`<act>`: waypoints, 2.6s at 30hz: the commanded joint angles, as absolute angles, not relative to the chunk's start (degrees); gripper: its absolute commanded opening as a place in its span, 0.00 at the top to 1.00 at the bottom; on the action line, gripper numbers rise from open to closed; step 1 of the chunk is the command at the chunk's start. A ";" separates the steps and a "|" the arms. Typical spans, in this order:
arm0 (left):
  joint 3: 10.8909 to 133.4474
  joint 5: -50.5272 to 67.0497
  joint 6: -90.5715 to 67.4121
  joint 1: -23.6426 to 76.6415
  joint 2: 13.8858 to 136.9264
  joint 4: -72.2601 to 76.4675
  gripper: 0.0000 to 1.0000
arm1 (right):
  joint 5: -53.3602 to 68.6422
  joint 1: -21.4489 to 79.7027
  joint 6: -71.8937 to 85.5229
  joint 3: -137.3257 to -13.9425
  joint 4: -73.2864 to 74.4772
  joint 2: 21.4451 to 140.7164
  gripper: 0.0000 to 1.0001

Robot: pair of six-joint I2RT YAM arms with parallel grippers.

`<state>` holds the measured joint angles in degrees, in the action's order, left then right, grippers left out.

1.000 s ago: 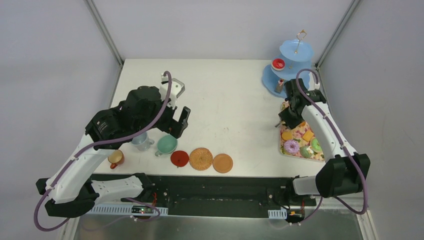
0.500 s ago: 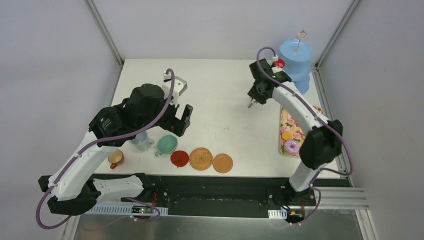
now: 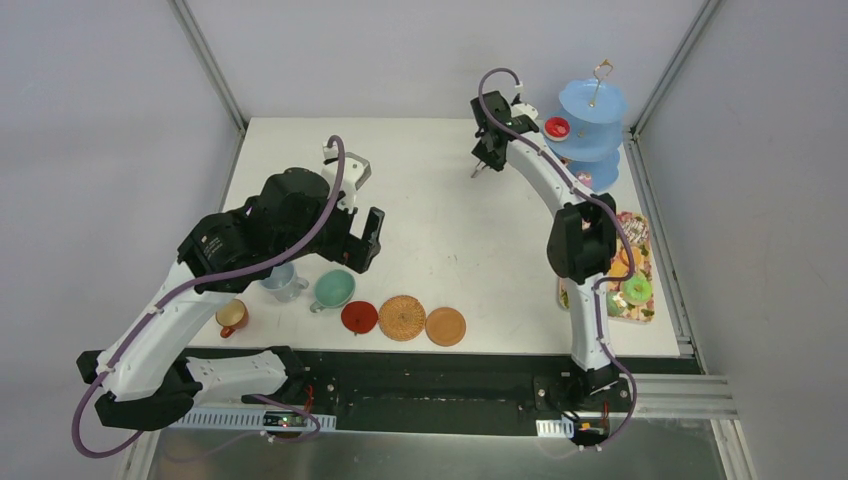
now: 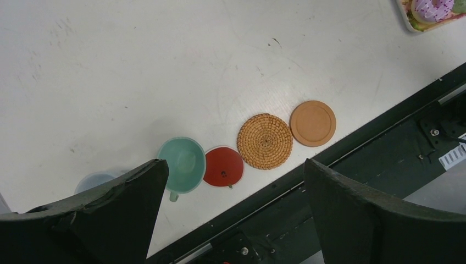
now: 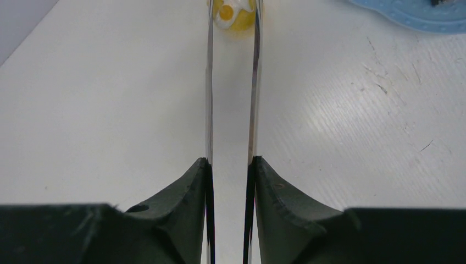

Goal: Serve the afternoon tea

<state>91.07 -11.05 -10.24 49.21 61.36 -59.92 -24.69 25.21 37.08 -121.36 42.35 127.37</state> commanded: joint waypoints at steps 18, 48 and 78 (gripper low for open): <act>89.82 -14.44 -8.51 49.85 61.14 -58.34 0.00 | -28.94 18.71 31.97 -127.56 36.89 130.07 0.74; 87.54 -15.90 -3.96 49.86 59.40 -59.83 0.00 | -32.87 15.02 32.75 -127.38 37.07 134.89 0.65; 89.47 -14.64 -4.82 49.82 57.52 -59.95 0.00 | -27.91 20.21 32.18 -116.02 41.35 122.45 0.45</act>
<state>87.61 -14.46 -5.04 49.21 58.74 -59.94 -28.51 19.20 32.14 -117.89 40.99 130.28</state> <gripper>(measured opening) 0.995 0.556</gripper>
